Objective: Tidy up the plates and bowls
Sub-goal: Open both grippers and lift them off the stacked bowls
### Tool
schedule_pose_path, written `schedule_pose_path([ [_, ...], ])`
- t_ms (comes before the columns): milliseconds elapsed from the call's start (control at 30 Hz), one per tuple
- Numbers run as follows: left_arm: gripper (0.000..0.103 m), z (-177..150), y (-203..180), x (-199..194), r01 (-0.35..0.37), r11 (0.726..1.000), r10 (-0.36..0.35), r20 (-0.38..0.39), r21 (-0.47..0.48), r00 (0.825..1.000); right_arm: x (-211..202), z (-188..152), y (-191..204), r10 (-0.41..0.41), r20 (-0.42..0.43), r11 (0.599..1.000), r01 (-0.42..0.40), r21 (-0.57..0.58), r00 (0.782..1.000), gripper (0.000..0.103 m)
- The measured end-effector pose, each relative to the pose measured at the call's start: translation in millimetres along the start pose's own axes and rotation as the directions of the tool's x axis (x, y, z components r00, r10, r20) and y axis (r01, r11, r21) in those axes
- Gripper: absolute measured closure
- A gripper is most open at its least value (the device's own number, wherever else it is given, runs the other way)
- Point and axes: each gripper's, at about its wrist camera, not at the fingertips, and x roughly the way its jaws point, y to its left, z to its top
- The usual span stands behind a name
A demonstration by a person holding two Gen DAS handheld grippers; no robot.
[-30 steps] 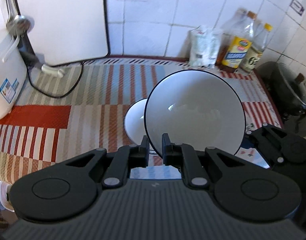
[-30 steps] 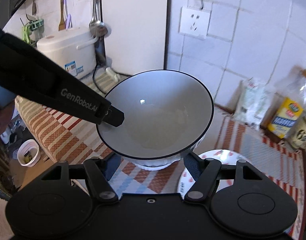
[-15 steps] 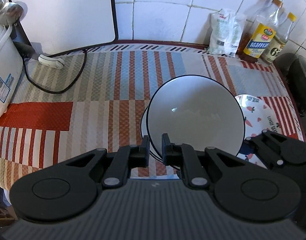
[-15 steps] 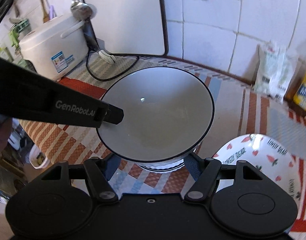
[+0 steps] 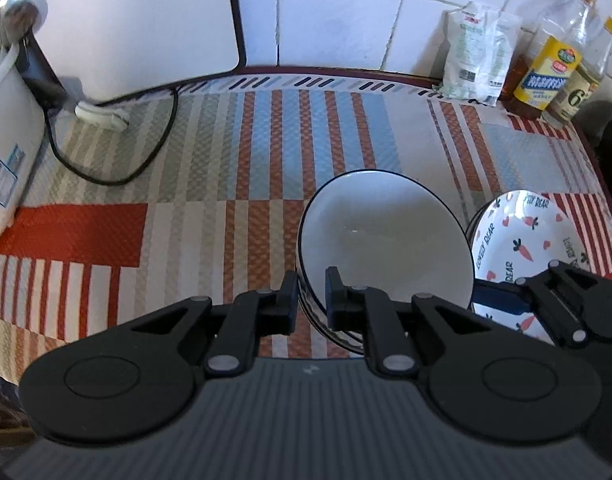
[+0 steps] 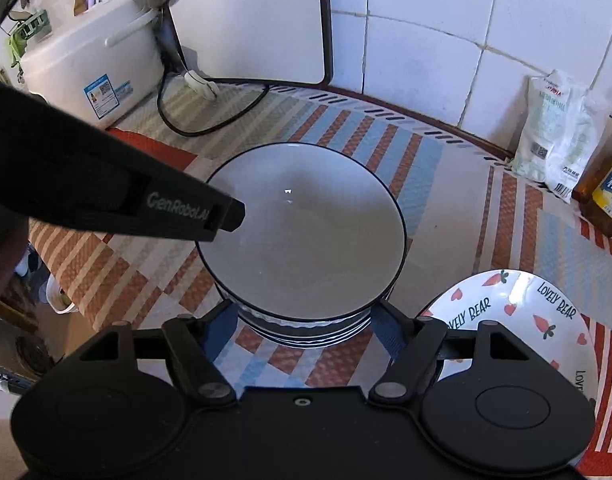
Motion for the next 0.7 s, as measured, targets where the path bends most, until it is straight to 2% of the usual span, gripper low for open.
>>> schedule_pose_path([
  [200,0.091,-2,1,7,0.003,1.0,-0.003,-0.013,-0.006,1.0,-1,-6,-3,0.006,0.015,1.0,-0.006,-0.003,1.0,0.023],
  [500,0.089,-2,9,4,0.046,0.997,-0.048,-0.028,-0.064,0.998,-9,-10,-5,0.018,0.045,0.999,-0.02,0.032,0.999,0.023],
  [600,0.087,-5,9,-8,0.051,0.996,-0.051,-0.005,-0.067,0.999,-18,-14,-6,0.008,0.066,0.999,-0.011,0.05,0.998,0.023],
  [700,0.08,-10,9,-21,0.062,0.996,-0.062,0.008,-0.07,0.998,-28,-16,-9,0.003,0.07,0.998,-0.007,0.068,0.998,0.023],
])
